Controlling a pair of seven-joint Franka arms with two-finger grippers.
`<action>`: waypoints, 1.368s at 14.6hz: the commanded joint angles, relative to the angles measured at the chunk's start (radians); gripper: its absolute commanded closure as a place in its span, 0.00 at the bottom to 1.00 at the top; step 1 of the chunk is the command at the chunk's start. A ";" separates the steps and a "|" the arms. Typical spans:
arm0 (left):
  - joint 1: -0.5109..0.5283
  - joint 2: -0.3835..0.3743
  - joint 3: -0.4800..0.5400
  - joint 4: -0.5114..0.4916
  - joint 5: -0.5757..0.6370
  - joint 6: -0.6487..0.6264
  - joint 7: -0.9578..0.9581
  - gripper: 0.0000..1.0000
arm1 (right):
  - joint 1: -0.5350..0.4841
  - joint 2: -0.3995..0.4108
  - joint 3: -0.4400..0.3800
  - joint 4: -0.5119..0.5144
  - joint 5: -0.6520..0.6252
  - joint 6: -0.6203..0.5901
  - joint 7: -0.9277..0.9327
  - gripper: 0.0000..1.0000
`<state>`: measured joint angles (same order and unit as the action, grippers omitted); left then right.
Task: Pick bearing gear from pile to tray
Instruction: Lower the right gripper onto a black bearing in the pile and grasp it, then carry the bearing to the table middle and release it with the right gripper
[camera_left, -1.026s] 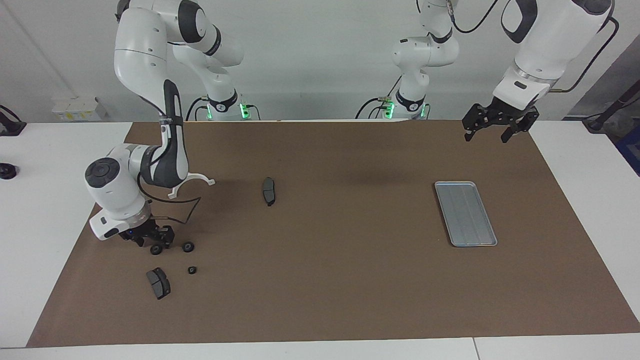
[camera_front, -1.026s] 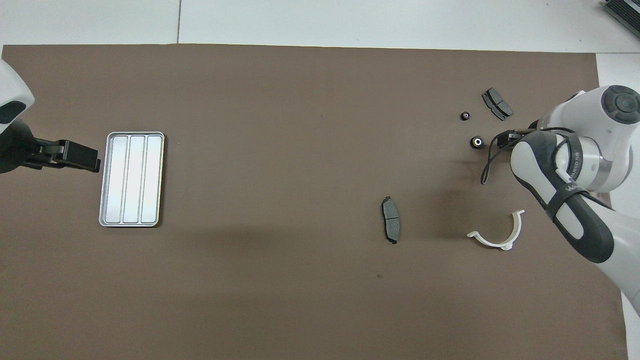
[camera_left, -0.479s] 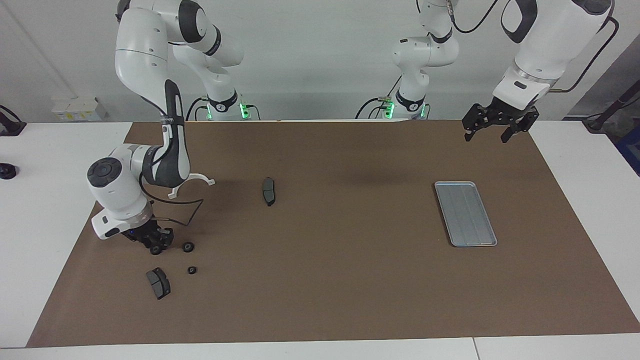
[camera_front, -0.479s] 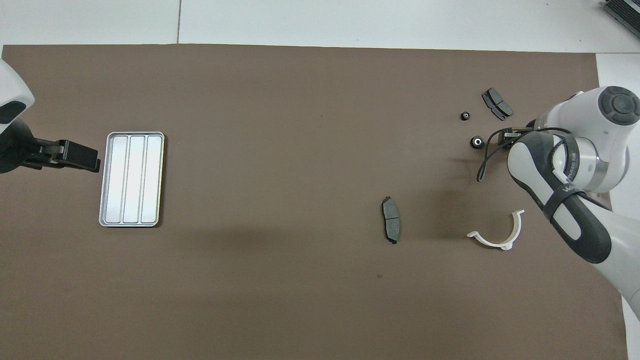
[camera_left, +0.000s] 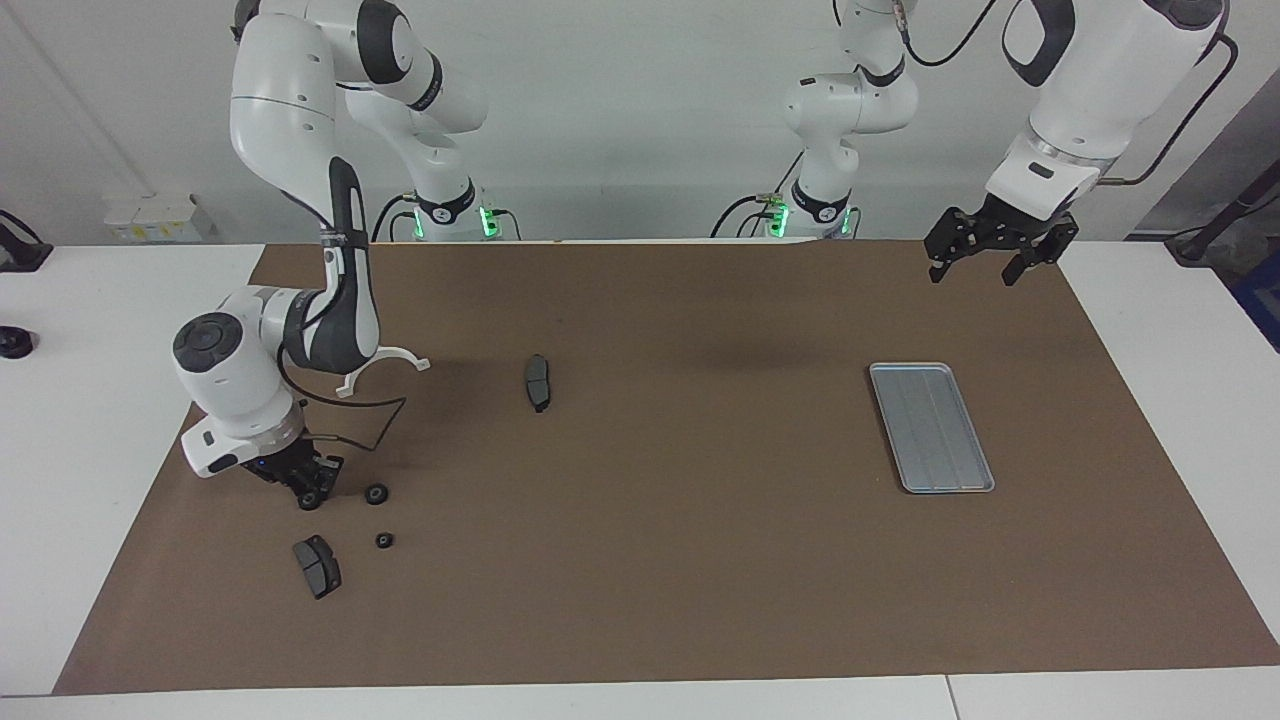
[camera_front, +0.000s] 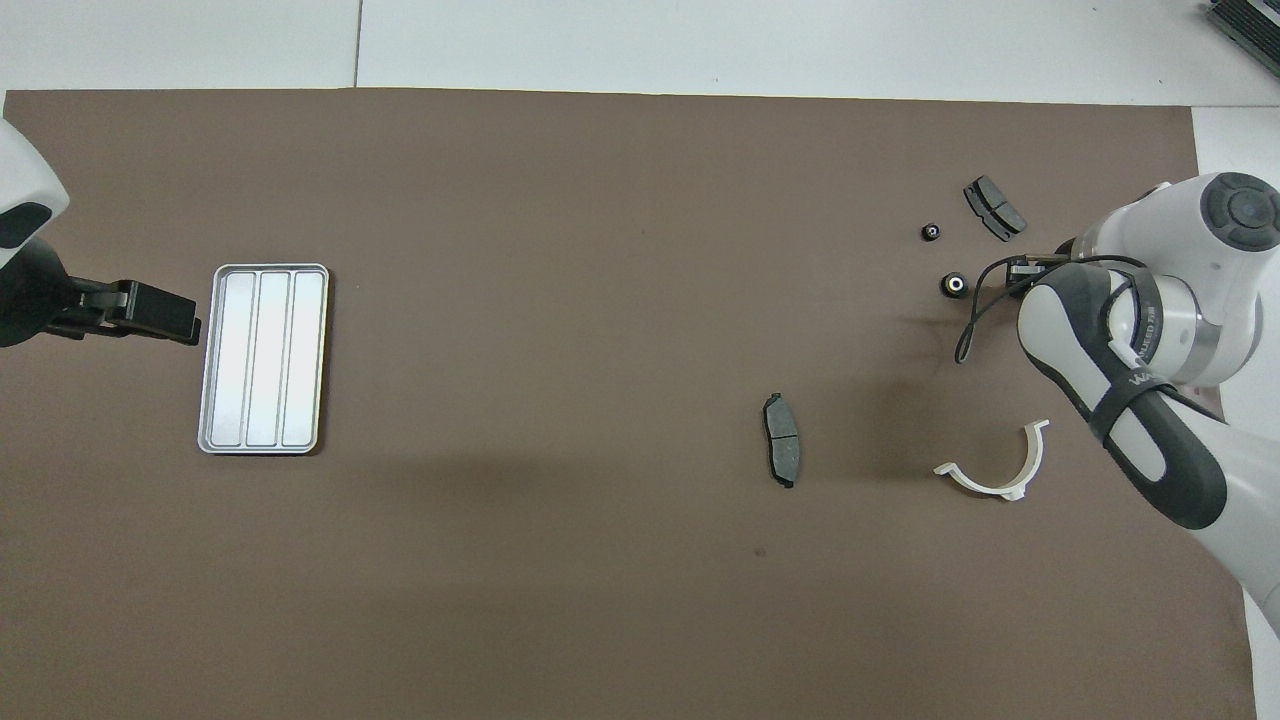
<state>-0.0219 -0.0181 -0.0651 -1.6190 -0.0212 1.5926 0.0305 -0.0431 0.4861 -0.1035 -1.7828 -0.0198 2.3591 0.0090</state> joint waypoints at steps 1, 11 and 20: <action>0.010 -0.008 -0.005 -0.007 0.010 -0.013 0.011 0.00 | 0.002 -0.052 0.056 0.000 -0.002 0.003 0.005 0.98; 0.010 -0.008 -0.005 -0.007 0.010 -0.013 0.011 0.00 | 0.326 -0.077 0.222 0.013 -0.015 0.071 0.146 0.94; 0.010 -0.008 -0.005 -0.007 0.010 -0.013 0.011 0.00 | 0.607 0.094 0.222 0.094 -0.014 0.308 0.370 0.89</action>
<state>-0.0219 -0.0181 -0.0651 -1.6190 -0.0212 1.5926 0.0305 0.5425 0.5437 0.1208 -1.7479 -0.0233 2.6614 0.3348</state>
